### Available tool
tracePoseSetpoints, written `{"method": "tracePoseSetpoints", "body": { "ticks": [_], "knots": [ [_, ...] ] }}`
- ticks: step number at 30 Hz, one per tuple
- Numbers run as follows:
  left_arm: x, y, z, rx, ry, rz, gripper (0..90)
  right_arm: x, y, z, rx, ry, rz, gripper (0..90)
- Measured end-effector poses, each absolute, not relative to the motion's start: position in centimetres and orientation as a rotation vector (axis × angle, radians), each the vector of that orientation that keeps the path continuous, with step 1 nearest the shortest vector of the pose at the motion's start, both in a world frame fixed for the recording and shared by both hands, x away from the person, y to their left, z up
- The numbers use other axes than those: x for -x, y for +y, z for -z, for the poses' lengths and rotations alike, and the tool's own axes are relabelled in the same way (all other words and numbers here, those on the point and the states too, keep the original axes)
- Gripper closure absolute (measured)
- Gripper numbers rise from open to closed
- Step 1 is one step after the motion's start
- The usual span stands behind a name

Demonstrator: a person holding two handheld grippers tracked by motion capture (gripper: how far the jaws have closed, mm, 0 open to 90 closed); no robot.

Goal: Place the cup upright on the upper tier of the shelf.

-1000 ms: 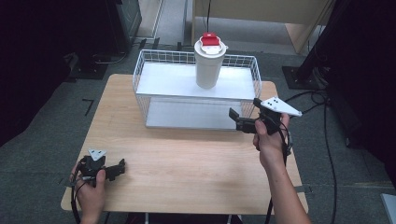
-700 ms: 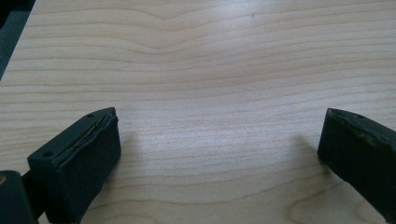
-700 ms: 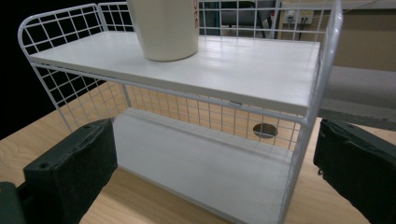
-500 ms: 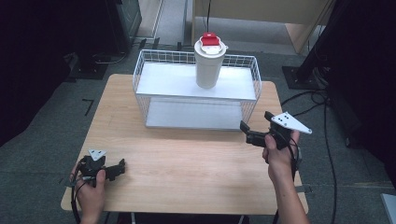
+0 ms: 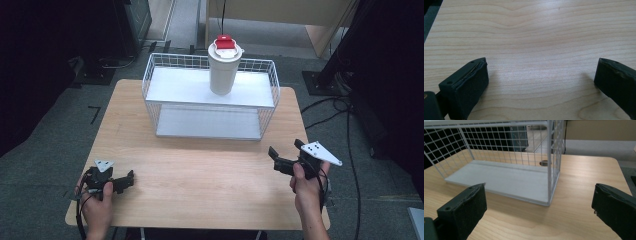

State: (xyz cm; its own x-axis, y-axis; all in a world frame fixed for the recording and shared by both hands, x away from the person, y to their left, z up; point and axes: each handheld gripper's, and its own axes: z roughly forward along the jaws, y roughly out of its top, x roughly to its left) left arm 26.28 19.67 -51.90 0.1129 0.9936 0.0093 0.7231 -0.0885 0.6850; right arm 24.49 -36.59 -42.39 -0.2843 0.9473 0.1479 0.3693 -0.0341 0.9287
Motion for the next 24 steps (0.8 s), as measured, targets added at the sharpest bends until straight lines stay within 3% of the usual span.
{"method": "tracePoseSetpoints", "body": {
  "ticks": [24],
  "knots": [
    [-26.3, 19.7, 51.9, -1.87, 1.663, -0.669, 0.0, -21.6, -39.7, 48.7, -1.504, 1.679, -1.114, 0.0]
  ]
}}
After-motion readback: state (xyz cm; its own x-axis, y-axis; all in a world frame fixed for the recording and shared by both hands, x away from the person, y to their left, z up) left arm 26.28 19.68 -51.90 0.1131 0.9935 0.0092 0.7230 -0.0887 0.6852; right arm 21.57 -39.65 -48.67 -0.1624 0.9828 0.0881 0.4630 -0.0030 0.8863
